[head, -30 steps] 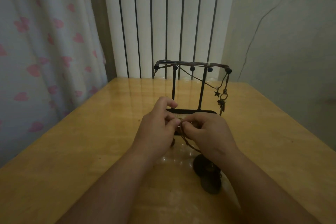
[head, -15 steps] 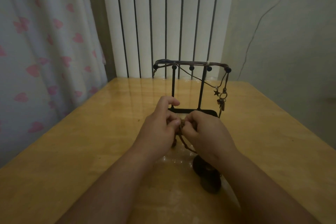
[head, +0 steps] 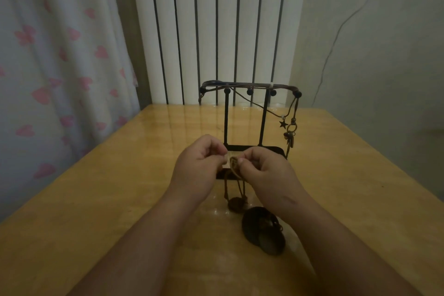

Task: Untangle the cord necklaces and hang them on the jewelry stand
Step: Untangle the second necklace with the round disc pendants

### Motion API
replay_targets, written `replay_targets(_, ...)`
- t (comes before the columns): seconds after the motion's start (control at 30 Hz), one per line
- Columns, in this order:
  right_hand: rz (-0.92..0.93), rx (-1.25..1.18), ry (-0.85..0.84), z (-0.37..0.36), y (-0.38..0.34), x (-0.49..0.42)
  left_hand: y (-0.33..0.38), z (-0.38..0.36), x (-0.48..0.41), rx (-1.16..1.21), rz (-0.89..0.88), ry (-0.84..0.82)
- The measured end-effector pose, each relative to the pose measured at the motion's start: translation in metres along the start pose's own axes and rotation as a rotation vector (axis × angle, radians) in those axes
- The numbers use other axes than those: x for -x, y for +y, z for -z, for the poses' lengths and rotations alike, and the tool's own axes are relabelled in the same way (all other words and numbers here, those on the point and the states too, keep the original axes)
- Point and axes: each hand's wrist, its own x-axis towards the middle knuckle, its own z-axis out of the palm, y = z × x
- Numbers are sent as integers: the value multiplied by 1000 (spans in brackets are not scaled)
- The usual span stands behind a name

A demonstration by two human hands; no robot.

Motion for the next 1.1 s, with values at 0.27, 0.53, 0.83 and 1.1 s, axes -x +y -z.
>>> replay_targets(0.27, 61, 177, 36, 2, 4, -2, -1, 3, 2, -156, -102, -74)
replay_targets(0.53, 79, 107, -2, 2, 4, -1, -1, 2, 0, -184, -67, -163)
replay_targets(0.83, 31, -104, 88, 4, 6, -5, -2, 0, 0, 182, 119, -250)
replay_targets(1.1, 77, 17, 75, 5, 5, -2, 2, 0, 1, -19, 60, -103)
